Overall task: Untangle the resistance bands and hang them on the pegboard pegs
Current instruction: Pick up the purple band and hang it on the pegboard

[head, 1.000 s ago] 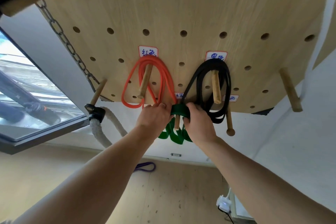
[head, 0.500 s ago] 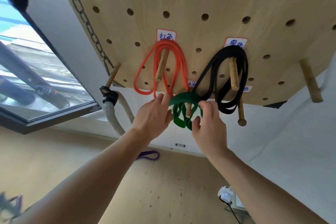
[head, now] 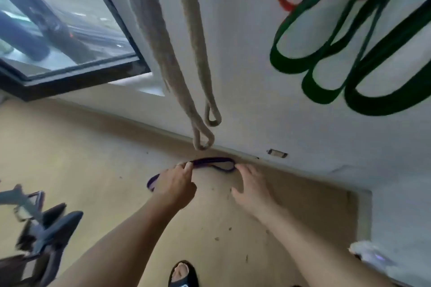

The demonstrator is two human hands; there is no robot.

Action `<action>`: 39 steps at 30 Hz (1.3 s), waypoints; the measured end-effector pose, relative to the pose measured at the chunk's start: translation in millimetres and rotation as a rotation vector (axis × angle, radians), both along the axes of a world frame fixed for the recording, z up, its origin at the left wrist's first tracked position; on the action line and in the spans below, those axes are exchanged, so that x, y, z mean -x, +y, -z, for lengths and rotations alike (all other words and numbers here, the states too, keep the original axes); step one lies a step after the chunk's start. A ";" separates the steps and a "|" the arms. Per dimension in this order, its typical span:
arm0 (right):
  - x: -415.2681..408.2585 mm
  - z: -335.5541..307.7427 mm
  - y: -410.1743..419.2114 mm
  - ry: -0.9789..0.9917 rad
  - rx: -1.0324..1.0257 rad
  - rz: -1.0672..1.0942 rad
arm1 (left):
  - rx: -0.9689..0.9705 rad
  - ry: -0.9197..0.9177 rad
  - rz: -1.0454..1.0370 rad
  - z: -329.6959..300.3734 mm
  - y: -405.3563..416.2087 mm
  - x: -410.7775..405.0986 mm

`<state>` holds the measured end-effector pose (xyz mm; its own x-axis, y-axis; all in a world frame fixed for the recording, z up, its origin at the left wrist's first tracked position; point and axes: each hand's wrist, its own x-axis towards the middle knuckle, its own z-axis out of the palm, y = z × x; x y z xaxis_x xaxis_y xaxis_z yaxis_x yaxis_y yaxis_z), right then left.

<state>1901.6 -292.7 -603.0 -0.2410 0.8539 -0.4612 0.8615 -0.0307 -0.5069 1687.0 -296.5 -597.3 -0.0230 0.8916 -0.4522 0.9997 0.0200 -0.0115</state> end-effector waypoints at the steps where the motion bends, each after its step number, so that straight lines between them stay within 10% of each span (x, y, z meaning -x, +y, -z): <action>1: 11.7 37.5 12.1 -0.016 0.040 -0.042 | 0.009 0.013 -0.004 41.4 2.9 10.4; 12: 133.4 409.7 121.3 -0.181 -0.069 -0.345 | -0.013 0.115 -0.042 403.8 52.1 113.5; 20: 170.2 518.4 172.8 -0.303 -0.333 -0.461 | -0.075 0.082 -0.123 522.0 106.2 156.2; 29: 153.5 462.5 134.9 -0.220 -0.342 -0.497 | -0.042 0.000 -0.024 471.2 67.9 129.9; 39: 65.8 196.1 48.4 -0.175 -0.093 -0.185 | 0.042 -0.208 0.029 193.8 8.0 47.9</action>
